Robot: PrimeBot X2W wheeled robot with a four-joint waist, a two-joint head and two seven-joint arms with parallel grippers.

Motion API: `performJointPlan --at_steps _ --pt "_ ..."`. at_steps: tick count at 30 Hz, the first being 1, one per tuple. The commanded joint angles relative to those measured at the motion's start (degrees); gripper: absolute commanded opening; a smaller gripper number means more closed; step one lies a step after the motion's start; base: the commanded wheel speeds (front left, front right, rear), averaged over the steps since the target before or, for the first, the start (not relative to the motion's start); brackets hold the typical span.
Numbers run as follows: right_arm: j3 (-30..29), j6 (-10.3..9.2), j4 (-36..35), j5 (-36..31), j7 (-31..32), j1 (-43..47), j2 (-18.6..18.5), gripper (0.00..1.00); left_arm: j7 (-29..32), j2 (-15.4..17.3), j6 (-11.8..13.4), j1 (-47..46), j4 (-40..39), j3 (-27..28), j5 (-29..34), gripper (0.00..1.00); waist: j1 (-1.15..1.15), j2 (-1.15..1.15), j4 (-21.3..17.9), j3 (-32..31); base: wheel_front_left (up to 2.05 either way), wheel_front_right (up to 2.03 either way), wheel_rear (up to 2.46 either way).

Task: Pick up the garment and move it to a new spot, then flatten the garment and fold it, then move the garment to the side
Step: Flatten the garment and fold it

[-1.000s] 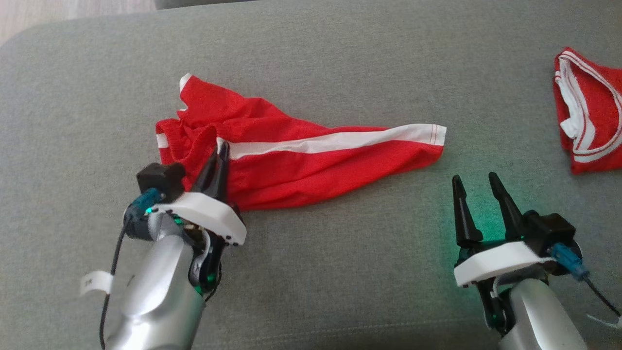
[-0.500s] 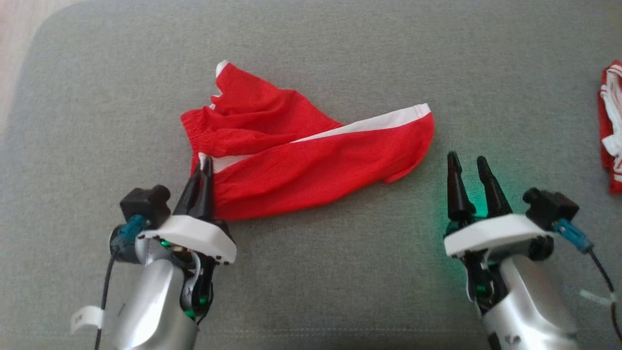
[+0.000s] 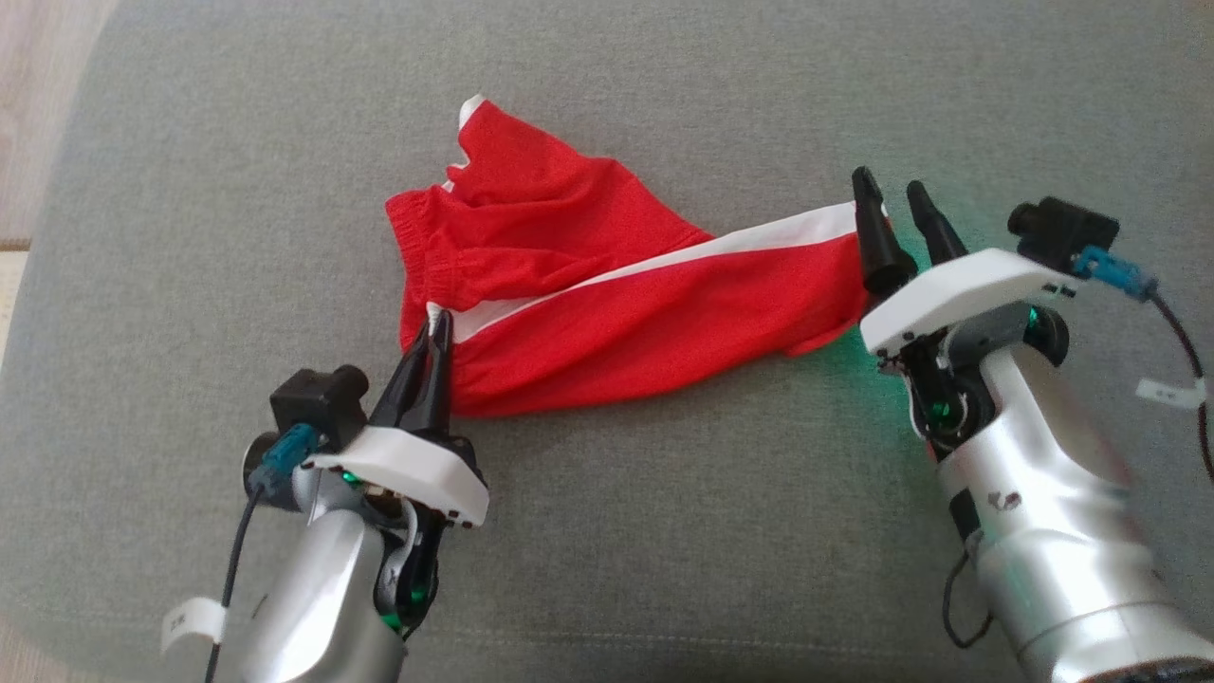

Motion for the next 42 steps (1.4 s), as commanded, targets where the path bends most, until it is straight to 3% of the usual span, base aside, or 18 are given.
performJointPlan --at_steps 1,10,22,26,31,32,33,34,35,36,42 --pt "0.71 0.36 -0.41 -0.66 0.51 -2.16 0.28 1.00 -0.69 0.74 -0.09 -1.60 -1.94 1.32 -0.29 0.00 0.00 0.00 0.42 0.43 0.00 0.00 0.00" --pt "-0.38 0.36 5.55 -2.13 1.94 -4.48 0.28 1.00 -0.69 0.74 0.35 -2.22 -2.54 0.26 -1.21 0.00 0.00 0.00 1.46 1.44 0.00 0.00 0.00" --pt "2.49 0.36 4.67 -0.15 1.40 -5.04 0.28 1.00 -0.69 0.74 0.23 -2.40 -2.67 0.46 -1.35 0.00 0.00 0.00 1.29 1.95 0.00 0.00 0.00" --pt "2.60 0.36 4.54 -0.10 1.09 -5.11 0.28 0.93 -0.69 0.74 0.24 -2.41 -2.56 0.39 -1.40 0.00 0.00 0.00 1.25 2.04 0.00 0.00 0.00" --pt "2.24 0.36 4.98 -0.44 1.45 -5.76 0.28 0.75 -0.69 0.74 0.17 -2.46 -2.33 0.25 -1.43 0.00 0.00 0.00 1.35 2.20 0.00 0.00 0.00" --pt "2.13 0.36 5.28 -0.88 1.54 -5.98 0.28 0.65 -0.69 0.74 0.16 -2.49 -2.27 0.23 -1.47 0.00 0.00 0.00 1.41 2.24 0.00 0.00 0.00" --pt "1.97 0.36 5.52 -1.12 1.59 -6.16 0.28 0.43 -0.69 0.74 0.15 -2.52 -2.22 0.20 -1.53 0.00 0.00 0.00 1.49 2.27 0.00 0.00 0.00" --pt "1.88 0.36 5.75 -1.35 1.67 -6.32 0.28 0.31 -0.69 0.74 0.13 -2.57 -2.16 0.16 -1.55 0.00 0.00 0.00 1.57 2.30 0.00 0.00 0.00" --pt "1.78 0.36 5.96 -1.60 1.70 -6.45 0.28 0.09 -0.69 0.74 0.12 -2.61 -2.11 0.15 -1.57 0.00 0.00 0.00 1.65 2.32 0.00 0.00 0.00" --pt "1.60 0.36 6.38 -2.00 1.80 -6.54 0.28 0.00 -0.69 0.74 0.12 -2.62 -2.07 0.17 -1.57 0.00 0.00 0.00 1.71 2.31 0.00 0.00 0.00" --pt "0.43 0.36 7.85 -3.49 1.69 -6.90 0.28 0.00 -0.69 0.74 0.16 -2.62 -1.79 0.60 -1.33 0.00 0.00 0.00 1.76 1.93 0.00 0.00 0.00"
